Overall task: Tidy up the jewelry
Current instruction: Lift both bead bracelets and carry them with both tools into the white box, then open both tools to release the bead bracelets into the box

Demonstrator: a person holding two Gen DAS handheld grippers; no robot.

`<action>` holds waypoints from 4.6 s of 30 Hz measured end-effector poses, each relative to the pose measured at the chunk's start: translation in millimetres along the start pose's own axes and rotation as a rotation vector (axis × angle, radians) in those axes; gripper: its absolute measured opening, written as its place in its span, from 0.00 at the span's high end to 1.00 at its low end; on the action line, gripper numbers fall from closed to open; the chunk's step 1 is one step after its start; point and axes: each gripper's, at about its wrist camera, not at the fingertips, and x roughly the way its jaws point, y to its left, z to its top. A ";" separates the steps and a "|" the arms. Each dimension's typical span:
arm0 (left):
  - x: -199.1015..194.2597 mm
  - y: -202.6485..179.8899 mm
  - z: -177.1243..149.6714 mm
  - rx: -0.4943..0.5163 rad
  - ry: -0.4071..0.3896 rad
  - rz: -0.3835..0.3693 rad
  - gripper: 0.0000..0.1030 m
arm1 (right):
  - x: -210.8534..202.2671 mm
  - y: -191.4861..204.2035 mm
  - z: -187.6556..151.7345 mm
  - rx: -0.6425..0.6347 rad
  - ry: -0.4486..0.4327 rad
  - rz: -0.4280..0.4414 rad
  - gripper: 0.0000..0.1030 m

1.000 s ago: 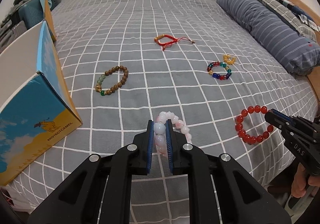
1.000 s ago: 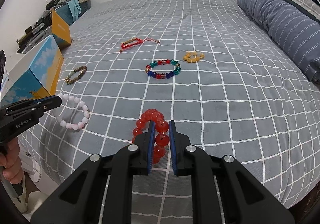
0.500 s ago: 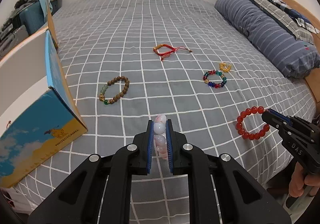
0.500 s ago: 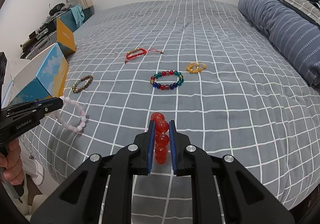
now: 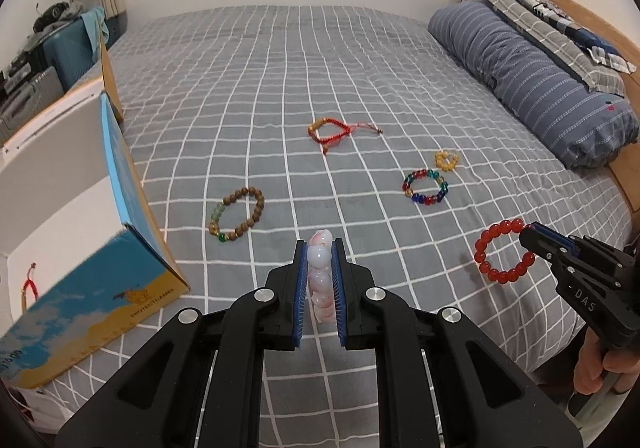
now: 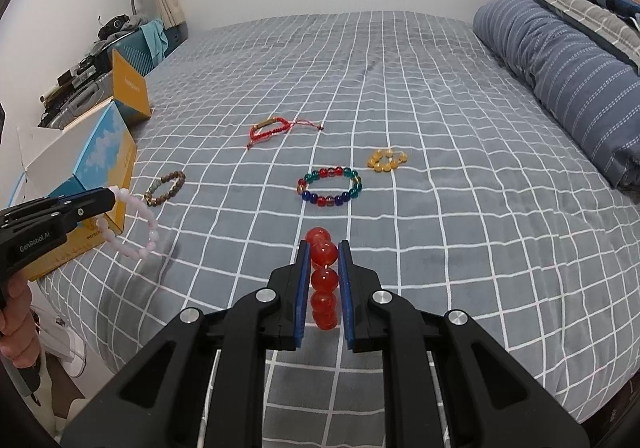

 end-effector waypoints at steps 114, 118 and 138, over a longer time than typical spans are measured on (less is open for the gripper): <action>-87.7 308.4 -53.5 -0.540 0.014 0.472 0.86 | 97.4 375.8 93.7 -0.423 0.093 0.352 0.86; -94.0 303.1 -50.9 -0.529 -0.003 0.477 0.72 | 85.2 372.7 97.6 -0.418 0.056 0.351 0.67; -99.8 246.9 -4.6 -0.420 -0.111 0.464 0.24 | 42.6 290.2 132.6 -0.331 -0.118 0.244 0.12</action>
